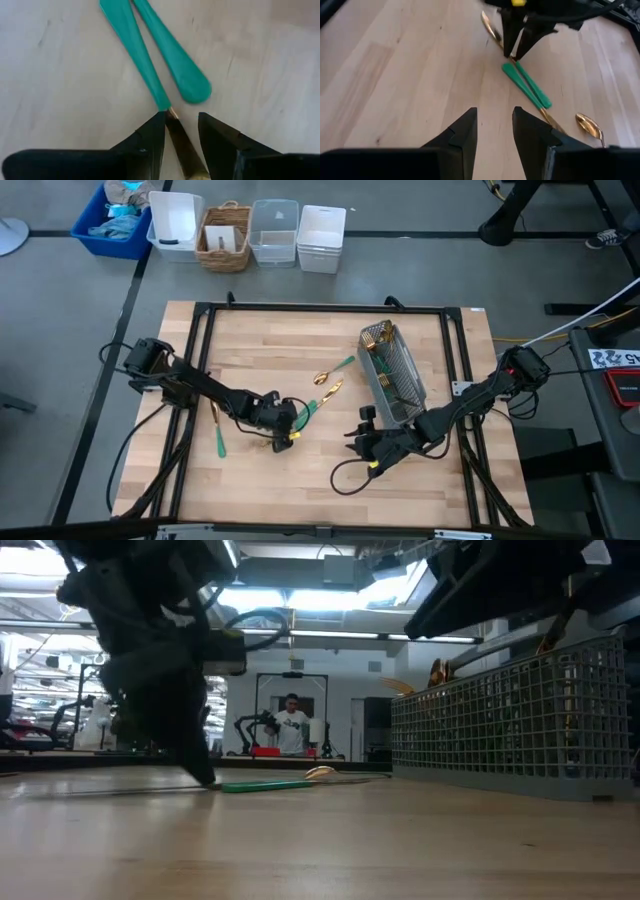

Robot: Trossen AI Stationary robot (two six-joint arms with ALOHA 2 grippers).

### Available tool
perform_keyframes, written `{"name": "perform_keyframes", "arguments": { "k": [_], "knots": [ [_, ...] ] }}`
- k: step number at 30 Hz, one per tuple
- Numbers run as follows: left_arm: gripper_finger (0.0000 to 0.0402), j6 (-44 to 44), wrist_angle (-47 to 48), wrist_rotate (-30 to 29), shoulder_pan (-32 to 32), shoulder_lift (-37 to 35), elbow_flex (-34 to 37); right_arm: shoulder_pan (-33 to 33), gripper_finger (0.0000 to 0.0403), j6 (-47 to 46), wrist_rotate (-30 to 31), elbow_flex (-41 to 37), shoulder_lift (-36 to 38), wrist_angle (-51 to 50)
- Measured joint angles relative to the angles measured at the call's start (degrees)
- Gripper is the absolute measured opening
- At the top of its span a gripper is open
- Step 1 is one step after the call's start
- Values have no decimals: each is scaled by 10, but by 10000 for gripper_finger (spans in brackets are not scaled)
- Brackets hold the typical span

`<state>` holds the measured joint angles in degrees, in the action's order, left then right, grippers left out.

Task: Sort silverware
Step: Put the top left fork into the bottom section of the basket

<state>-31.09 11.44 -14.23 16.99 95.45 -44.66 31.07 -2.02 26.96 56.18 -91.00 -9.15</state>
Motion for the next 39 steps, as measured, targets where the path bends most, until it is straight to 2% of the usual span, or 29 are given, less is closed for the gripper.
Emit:
{"name": "perform_keyframes", "arguments": {
  "k": [12,23,29,33,39],
  "knots": [
    [109,0,-4,-21,12,26,-2,0,124,0,0,0,0,41],
    [109,-4,-28,-2,80,28,-1,-9,124,0,-4,0,-3,65],
    [109,-6,-53,16,111,29,0,-40,124,-1,-49,0,-43,96],
    [109,-5,-58,11,128,29,1,-56,124,0,-105,0,-87,162],
    [109,-6,-62,7,137,32,1,-71,124,40,-155,0,-153,276]
  ]
}}
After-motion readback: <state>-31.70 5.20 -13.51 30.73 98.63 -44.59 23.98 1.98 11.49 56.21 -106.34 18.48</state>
